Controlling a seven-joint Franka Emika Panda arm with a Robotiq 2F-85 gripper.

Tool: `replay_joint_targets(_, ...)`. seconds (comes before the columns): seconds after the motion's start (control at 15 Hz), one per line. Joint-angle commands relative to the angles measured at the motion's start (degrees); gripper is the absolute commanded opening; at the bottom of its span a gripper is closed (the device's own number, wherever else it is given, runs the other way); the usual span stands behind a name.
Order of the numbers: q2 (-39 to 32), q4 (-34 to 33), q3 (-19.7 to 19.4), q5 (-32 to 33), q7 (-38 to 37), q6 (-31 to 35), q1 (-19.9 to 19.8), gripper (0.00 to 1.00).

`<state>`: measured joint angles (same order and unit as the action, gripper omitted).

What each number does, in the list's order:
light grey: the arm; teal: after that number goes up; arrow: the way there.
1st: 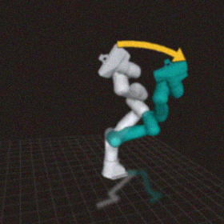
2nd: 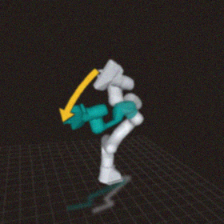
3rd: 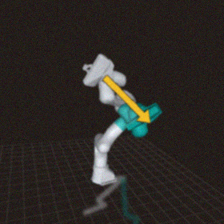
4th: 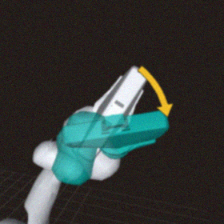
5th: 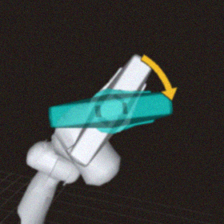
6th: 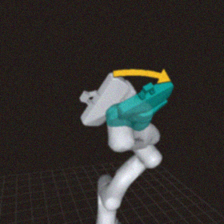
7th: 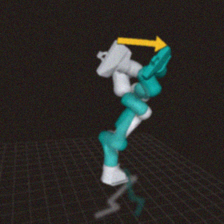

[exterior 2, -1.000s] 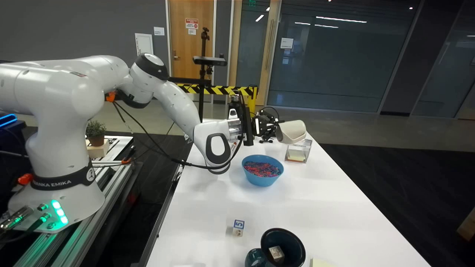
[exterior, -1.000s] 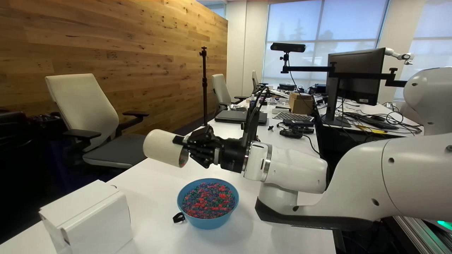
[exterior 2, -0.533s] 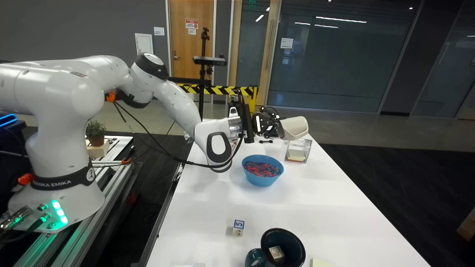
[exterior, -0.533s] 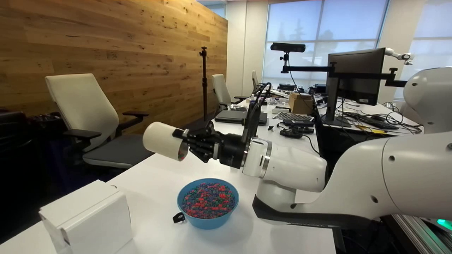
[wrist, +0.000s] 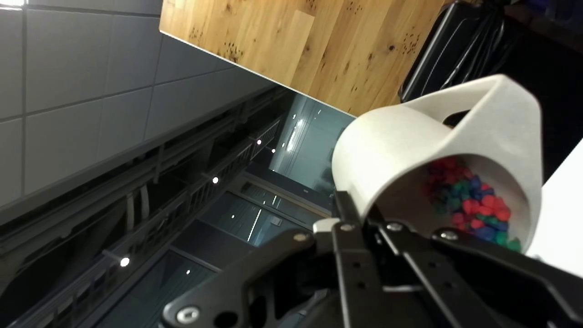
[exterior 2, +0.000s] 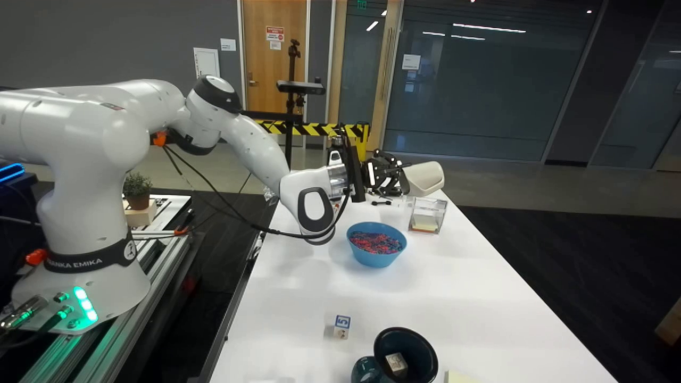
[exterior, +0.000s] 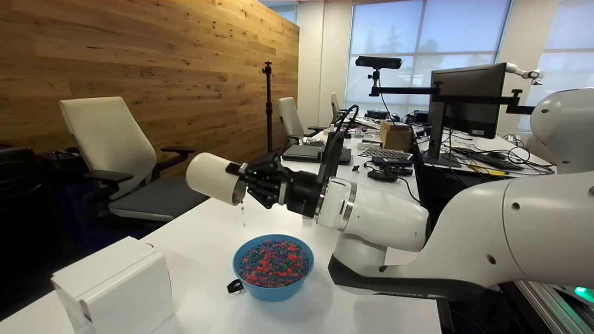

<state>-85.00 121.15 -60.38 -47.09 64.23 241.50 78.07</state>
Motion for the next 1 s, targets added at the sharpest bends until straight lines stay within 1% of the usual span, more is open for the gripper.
replay_joint_targets(0.0, -0.19, -1.2, -0.23, -2.38, 3.07, 1.61, -0.25, 0.01)
replay_joint_targets(0.93, -0.15, -1.13, -0.76, -2.5, 4.63, 1.61, -0.84, 0.01)
